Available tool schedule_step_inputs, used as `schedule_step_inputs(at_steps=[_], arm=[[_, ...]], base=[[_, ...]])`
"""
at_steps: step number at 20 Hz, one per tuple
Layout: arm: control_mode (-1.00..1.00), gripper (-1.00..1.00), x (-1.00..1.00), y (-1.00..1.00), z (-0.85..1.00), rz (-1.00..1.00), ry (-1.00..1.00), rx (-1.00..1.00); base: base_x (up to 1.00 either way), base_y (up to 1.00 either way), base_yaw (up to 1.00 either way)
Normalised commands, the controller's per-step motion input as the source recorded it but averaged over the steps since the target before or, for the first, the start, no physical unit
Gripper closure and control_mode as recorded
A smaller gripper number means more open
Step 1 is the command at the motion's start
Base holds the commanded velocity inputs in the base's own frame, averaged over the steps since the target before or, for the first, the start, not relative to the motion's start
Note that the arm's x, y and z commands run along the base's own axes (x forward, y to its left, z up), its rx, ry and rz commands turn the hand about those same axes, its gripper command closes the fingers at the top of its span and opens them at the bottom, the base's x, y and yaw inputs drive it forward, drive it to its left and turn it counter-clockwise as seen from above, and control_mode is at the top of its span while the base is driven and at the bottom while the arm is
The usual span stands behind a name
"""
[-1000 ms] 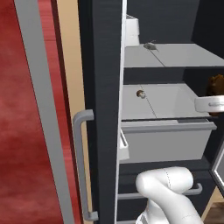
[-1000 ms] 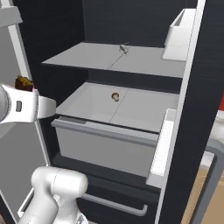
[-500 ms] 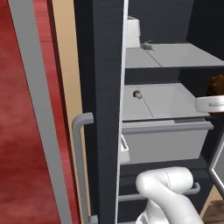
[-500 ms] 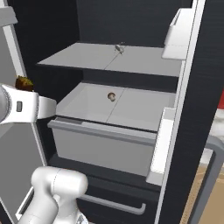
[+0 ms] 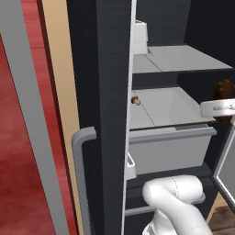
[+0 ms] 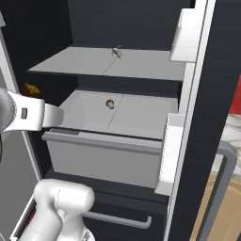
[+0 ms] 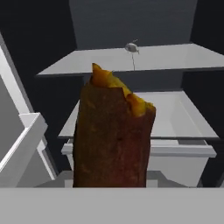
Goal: Transport the chicken drumstick and sweet potato to the fridge. Place the chicken drumstick on the rack containing meat and place the sweet potato on the rack containing the vegetable, ensuring meats and vegetables are on different racks.
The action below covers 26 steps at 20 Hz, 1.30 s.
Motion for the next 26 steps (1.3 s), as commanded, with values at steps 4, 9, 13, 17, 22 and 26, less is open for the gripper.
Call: schedule_step_inputs(at_steps=[4,9,13,17,22,26], arm=[[-1.0,1.0,0.37,-0.03,-0.44,-0.01,0.03,0.0],[-1.0,1.0,0.38,-0.11,-0.44,0.0,0.01,0.0],[-1.0,1.0,0.52,-0.14,-0.4,0.0,0.0,0.0],[-1.0,1.0,0.69,-0.15,-0.34,0.0,0.02,0.0],[-1.0,1.0,0.69,-0.19,-0.39,0.0,0.1,0.0],[-1.0,1.0,0.69,-0.13,-0.37,0.0,0.1,0.0]], base=[[0.0,0.0,0.0],[0.0,0.0,0.0],[0.0,0.0,0.0],[0.0,0.0,0.0],[0.0,0.0,0.0],[0.0,0.0,0.0]])
